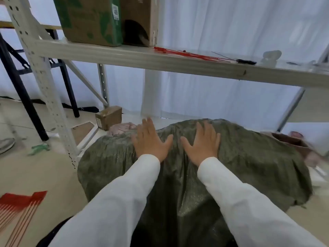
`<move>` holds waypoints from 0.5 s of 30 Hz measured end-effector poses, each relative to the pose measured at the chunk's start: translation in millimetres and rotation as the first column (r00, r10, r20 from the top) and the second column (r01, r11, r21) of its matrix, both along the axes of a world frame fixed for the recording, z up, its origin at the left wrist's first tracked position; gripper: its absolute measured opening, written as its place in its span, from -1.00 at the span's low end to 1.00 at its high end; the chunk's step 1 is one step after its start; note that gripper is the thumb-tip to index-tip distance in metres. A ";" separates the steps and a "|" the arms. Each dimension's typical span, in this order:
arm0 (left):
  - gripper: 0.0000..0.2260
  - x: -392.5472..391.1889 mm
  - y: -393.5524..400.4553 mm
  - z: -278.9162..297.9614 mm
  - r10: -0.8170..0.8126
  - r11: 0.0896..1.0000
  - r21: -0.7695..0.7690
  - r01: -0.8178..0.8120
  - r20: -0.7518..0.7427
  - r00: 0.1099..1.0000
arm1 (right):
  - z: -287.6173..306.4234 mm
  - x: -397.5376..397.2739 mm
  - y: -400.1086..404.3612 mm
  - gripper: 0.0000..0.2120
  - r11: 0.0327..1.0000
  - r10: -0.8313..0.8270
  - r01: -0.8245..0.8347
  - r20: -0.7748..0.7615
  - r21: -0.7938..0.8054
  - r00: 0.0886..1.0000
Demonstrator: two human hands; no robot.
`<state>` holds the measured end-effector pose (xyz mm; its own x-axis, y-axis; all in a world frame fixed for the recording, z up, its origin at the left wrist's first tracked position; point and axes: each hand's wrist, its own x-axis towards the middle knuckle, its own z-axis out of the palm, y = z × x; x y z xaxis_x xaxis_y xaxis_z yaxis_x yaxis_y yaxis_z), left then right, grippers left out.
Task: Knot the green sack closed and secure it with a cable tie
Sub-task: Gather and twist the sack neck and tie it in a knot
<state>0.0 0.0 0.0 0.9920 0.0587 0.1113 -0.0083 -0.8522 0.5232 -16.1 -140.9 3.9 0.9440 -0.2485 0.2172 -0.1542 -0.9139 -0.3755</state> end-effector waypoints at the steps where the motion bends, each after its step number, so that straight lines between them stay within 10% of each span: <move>1: -0.21 5.6 0.7 1.7 -0.009 0.999 0.034 0.009 0.008 1.000 | -1.2 2.2 -3.4 -0.26 0.999 -0.029 0.029 -0.004 -0.026 1.000; 9: 0.00 33.8 21.9 -2.2 0.169 0.924 0.379 -0.056 -0.270 0.948 | -20.9 30.2 -7.2 -0.07 0.990 -0.101 0.120 -0.208 0.078 0.973; 15: -0.60 32.1 15.8 -5.5 -0.003 0.949 0.303 0.083 -0.254 0.967 | -16.6 36.2 4.9 -0.28 0.988 -0.029 0.054 -0.168 0.148 0.985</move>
